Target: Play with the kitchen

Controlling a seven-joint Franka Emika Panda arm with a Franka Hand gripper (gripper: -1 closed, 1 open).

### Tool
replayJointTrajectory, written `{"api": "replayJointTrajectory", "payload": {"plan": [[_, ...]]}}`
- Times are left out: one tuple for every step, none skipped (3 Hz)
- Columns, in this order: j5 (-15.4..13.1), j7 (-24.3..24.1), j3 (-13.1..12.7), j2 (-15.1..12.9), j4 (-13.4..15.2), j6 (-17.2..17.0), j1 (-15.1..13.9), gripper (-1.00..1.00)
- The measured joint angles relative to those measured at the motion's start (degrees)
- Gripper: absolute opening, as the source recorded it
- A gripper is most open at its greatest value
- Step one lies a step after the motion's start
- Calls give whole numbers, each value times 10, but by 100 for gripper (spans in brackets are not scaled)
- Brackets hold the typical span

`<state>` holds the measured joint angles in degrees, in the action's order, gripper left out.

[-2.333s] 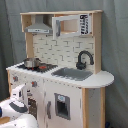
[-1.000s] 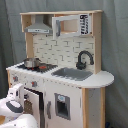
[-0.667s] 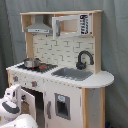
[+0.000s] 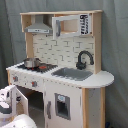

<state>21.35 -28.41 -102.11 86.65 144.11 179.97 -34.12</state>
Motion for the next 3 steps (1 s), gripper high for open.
{"api": "replayJointTrajectory", "payload": {"plan": [[0, -1, 7, 0, -10, -50, 26, -100], [-2, -4, 15, 0, -27, -106, 46, -100], [-10, -6, 21, 0, -43, -154, 59, -100]]}}
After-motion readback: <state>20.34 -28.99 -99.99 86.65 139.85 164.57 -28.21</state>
